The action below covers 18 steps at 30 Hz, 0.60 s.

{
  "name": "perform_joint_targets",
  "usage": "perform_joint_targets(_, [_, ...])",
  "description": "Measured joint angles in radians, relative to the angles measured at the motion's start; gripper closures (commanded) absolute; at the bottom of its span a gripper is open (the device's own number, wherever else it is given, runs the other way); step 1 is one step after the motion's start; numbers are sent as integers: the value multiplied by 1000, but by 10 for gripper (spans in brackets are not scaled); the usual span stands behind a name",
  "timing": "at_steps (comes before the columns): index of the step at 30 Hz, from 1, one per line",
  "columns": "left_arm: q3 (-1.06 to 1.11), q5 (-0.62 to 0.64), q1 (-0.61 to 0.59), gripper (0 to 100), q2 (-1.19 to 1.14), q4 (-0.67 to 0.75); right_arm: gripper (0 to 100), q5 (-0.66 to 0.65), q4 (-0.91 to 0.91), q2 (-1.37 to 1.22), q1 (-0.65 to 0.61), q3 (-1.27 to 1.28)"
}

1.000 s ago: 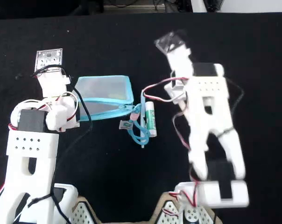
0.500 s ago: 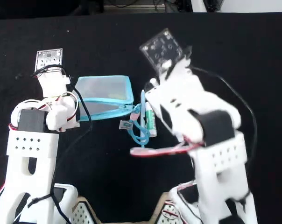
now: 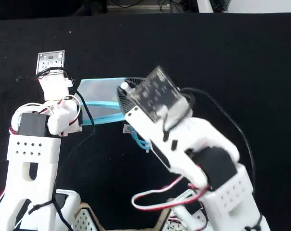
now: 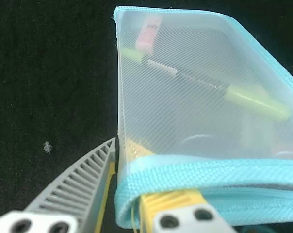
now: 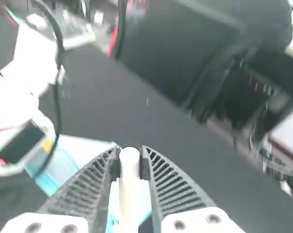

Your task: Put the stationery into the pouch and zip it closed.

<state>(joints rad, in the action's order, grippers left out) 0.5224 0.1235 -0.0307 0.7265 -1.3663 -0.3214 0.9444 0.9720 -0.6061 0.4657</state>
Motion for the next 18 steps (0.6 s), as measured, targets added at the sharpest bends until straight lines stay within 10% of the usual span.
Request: perform_joint_targets(18, [0,0,0,967,0,0,987,52,-454,341,-127,408])
